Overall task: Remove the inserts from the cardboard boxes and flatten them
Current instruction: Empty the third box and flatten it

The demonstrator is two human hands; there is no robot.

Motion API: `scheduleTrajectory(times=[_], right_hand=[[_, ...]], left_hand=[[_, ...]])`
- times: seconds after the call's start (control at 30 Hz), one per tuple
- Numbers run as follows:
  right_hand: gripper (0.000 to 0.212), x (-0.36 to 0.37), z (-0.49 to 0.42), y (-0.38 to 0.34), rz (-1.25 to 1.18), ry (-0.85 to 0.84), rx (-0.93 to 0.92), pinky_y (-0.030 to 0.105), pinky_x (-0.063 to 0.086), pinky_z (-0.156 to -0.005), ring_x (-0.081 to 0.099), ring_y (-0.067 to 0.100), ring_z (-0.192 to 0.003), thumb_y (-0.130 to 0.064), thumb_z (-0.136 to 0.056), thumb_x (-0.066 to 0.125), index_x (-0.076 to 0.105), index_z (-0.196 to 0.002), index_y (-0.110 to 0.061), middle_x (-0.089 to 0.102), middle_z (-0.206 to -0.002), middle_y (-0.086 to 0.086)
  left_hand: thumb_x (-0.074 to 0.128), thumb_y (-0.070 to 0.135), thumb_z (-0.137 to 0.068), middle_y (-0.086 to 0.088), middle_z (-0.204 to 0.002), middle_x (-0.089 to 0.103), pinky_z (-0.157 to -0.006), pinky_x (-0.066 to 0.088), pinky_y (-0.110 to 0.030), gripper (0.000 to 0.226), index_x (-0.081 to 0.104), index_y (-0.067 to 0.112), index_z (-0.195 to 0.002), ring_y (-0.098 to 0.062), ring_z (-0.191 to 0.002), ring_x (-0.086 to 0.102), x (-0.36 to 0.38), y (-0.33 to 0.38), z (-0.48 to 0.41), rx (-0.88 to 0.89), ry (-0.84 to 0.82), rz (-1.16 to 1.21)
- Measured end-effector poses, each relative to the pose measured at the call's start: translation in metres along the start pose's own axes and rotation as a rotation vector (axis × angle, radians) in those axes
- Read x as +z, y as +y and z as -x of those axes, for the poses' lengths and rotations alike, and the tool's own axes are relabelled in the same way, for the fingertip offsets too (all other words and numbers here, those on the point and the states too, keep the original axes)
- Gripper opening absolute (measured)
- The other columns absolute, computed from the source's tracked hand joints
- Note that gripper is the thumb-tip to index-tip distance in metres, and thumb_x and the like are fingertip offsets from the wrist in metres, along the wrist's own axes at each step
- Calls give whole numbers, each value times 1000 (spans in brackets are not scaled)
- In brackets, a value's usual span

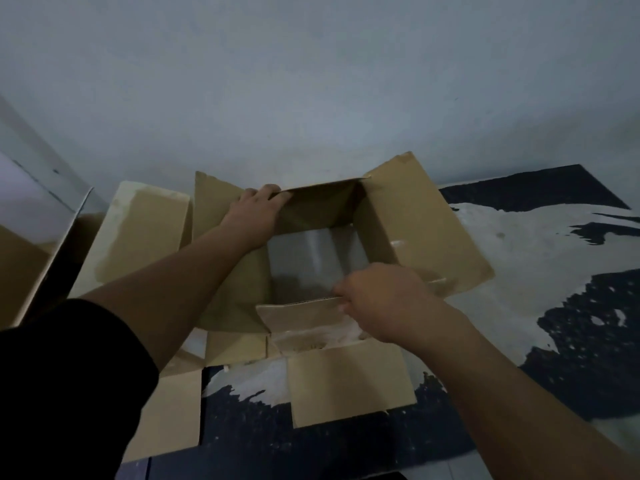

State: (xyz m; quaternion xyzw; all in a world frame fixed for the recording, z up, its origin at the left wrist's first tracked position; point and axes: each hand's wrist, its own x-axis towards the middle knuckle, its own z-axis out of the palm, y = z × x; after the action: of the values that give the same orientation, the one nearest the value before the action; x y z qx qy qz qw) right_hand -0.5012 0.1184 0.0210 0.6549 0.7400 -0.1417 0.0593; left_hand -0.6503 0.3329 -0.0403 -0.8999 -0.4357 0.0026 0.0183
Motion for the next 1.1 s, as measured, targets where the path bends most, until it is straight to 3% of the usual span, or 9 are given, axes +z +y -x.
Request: scheduleTrajectory(times=[0.1, 0.23, 0.33, 0.4, 0.5, 0.73, 0.87, 1.0, 1.1], right_hand=[[28, -13, 7, 16, 32, -52, 32, 35, 35, -79, 54, 24, -106, -33, -98, 45, 56, -124, -33, 62, -114, 2], [23, -34, 16, 43, 149, -58, 100, 39, 35, -89, 45, 22, -95, -23, -96, 47, 64, -108, -33, 57, -93, -3], [24, -46, 21, 64, 203, -36, 181, 48, 22, -108, 39, 33, -121, -19, -94, 50, 66, -97, -37, 56, -113, -5], [21, -47, 21, 78, 207, -11, 247, 57, 2, -115, 8, 42, -142, -23, -93, 53, 66, -93, -40, 21, -156, -4], [20, -42, 19, 94, 148, 44, 294, 61, -2, -114, -17, 47, -141, -27, -93, 55, 61, -83, -43, -12, -160, -4], [27, -36, 38, 116, -24, 97, 369, 29, 44, -85, 52, 27, -100, -8, -93, 51, 64, -106, -27, 48, -118, 12], [36, -47, 47, 136, -134, -1, 336, 27, 43, -85, 58, 20, -106, -6, -97, 40, 64, -120, -21, 60, -122, 4], [26, -47, 52, 152, -234, 53, 366, 26, 43, -60, 55, 13, -66, -29, -95, 48, 58, -75, -15, 59, -77, 3], [17, -47, 55, 150, -261, 182, 352, 30, 51, -76, 61, 17, -87, -17, -95, 49, 63, -105, -19, 65, -106, 5]], left_hand=[[45, 10, -94, -10, -144, 36, -98, 42, -51, 55, 31, 24, -146, -42, -117, 44, -18, -5, -12, -12, 7, 40], [42, 9, -95, -16, -138, 43, -97, 43, -48, 50, 37, 18, -144, -42, -114, 50, -43, -4, -27, -29, 28, 85], [38, 7, -97, -16, -140, 44, -98, 42, -45, 48, 39, 18, -144, -37, -122, 47, -61, 3, -33, -115, 21, 113], [36, 6, -97, -15, -141, 46, -97, 44, -45, 47, 43, 21, -142, -35, -121, 48, -70, 6, -34, -162, 21, 116], [35, 0, -96, -15, -140, 48, -97, 47, -44, 50, 49, 23, -138, -36, -115, 52, -77, 12, -33, -210, 30, 191], [34, -3, -94, -18, -136, 49, -90, 51, -39, 50, 52, 18, -136, -36, -103, 57, -81, 36, -29, -361, 90, 383], [36, 3, -96, -19, -136, 48, -90, 52, -43, 44, 53, 14, -135, -34, -103, 54, -81, 48, -32, -483, 138, 721], [39, 1, -97, -19, -134, 50, -82, 57, -46, 43, 49, 11, -137, -36, -106, 58, -83, 63, -34, -575, 128, 985], [41, -3, -96, -16, -127, 53, -74, 59, -42, 45, 45, 8, -139, -31, -97, 62, -85, 77, -37, -618, 130, 1162]])
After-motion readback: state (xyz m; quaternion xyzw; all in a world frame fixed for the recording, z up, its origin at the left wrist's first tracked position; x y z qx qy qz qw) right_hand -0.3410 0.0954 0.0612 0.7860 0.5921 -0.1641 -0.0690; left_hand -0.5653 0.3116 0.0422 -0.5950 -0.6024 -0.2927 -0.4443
